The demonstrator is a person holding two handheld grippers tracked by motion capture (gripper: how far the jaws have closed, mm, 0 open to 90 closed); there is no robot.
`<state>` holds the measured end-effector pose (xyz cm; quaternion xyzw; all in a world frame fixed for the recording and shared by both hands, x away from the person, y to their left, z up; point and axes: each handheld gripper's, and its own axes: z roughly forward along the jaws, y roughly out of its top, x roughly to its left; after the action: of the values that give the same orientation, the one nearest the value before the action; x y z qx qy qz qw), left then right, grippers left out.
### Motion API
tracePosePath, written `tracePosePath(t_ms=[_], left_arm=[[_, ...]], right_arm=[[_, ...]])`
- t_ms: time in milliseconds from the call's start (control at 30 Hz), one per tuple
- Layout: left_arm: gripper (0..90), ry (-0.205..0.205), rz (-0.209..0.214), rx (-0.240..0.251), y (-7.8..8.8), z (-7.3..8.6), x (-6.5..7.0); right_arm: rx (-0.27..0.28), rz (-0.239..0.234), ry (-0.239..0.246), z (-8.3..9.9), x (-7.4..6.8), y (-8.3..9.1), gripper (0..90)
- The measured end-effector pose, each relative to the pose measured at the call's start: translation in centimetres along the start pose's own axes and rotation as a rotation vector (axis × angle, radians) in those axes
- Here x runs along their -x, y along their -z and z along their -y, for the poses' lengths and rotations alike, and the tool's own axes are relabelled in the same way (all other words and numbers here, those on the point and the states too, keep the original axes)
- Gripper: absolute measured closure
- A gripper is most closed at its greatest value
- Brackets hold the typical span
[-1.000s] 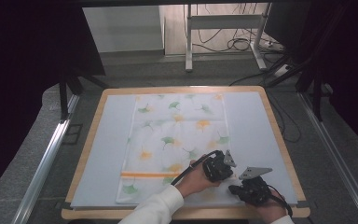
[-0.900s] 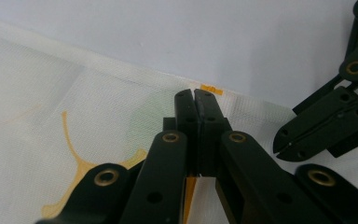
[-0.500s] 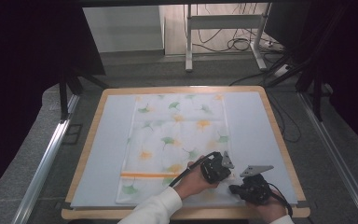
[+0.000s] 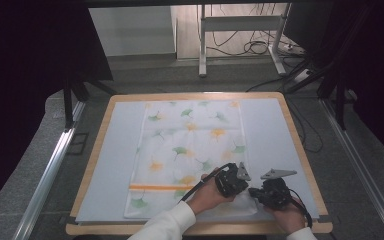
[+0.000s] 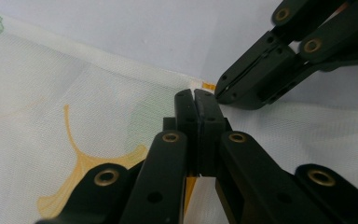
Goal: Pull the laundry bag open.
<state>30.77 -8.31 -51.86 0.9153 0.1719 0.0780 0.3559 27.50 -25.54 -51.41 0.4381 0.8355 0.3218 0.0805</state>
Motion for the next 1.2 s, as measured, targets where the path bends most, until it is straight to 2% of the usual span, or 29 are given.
tracePosePath(t_ms=[133,267,433,467,800,1200], left_arm=[[90.0,-0.006,-0.025,-0.013,0.0,-0.1,0.3],[90.0,-0.039,-0.054,-0.038,0.1,-0.2,0.7],[90.0,-0.011,-0.051,-0.025,0.2,0.0,0.6],[90.0,-0.025,-0.053,-0.036,0.3,0.0,0.5],[90.0,-0.002,-0.051,-0.025,1.0,0.9,0.2],[90.0,-0.014,-0.063,-0.032,1.7,1.6,0.2]], right_arm=[[-0.003,0.001,0.000,0.0,0.0,0.0,89.6],[-0.005,-0.006,0.008,0.0,0.1,0.0,89.7],[-0.010,0.006,0.022,0.0,-0.1,0.0,89.7],[-0.009,0.006,0.022,0.0,-0.1,0.0,89.7],[-0.004,0.002,0.017,0.1,0.0,0.0,89.7],[-0.004,-0.008,0.025,0.1,0.2,0.0,89.7]])
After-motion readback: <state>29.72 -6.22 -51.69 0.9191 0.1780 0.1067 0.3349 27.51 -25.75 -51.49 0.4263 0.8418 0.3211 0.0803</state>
